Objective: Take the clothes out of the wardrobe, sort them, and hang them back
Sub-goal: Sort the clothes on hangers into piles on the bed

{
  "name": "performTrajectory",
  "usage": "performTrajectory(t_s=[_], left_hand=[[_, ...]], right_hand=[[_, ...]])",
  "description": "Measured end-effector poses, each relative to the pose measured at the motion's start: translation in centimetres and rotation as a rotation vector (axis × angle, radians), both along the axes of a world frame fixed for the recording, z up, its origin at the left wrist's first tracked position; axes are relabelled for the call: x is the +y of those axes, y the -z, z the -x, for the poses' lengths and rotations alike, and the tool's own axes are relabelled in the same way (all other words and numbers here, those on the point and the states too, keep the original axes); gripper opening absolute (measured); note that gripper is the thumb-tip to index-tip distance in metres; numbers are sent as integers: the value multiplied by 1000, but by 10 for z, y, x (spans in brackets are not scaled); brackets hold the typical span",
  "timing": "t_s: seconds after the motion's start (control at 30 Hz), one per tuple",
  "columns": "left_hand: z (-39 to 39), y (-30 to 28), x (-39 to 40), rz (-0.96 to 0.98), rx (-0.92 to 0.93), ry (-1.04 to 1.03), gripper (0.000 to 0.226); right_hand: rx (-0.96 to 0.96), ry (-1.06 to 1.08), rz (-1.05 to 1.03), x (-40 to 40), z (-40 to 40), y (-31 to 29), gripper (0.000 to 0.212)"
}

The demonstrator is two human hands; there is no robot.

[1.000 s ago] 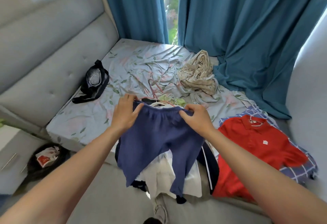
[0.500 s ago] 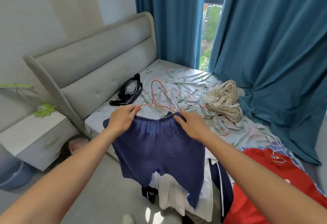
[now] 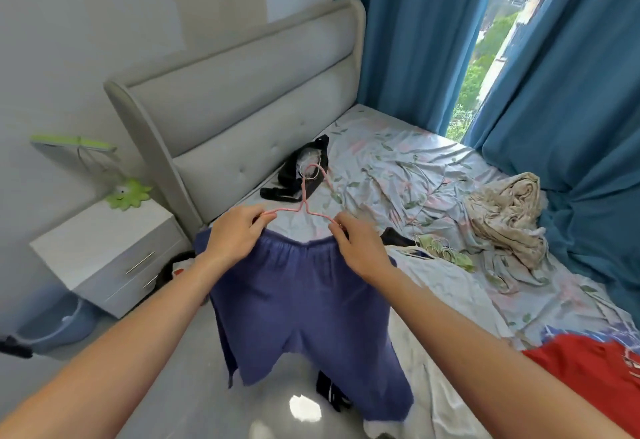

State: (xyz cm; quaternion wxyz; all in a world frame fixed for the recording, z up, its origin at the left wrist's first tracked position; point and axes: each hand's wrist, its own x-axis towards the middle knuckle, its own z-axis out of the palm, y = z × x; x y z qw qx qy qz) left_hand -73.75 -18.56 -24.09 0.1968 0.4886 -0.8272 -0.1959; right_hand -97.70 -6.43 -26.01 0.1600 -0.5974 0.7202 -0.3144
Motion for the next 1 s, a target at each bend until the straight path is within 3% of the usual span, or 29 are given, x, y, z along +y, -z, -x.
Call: performTrajectory(t_s=[0.2, 0.43, 0.63, 0.8, 1.0], left_hand=[[-38, 8, -67, -42, -53, 15, 51], [-33, 11, -133, -94, -35, -49, 55], [0, 15, -179, -129, 26, -82, 53], [22, 21, -221, -199, 159, -167, 50], [24, 23, -277, -382, 413, -161, 42]], right_hand=[[-65, 24, -29, -65, -34, 18, 34], [-103, 63, 21, -151, -35, 14, 24], [-474, 22, 155, -258, -47, -20, 10], [-781, 122, 197, -359, -58, -31, 33], [-822, 199, 202, -421, -60, -45, 48]])
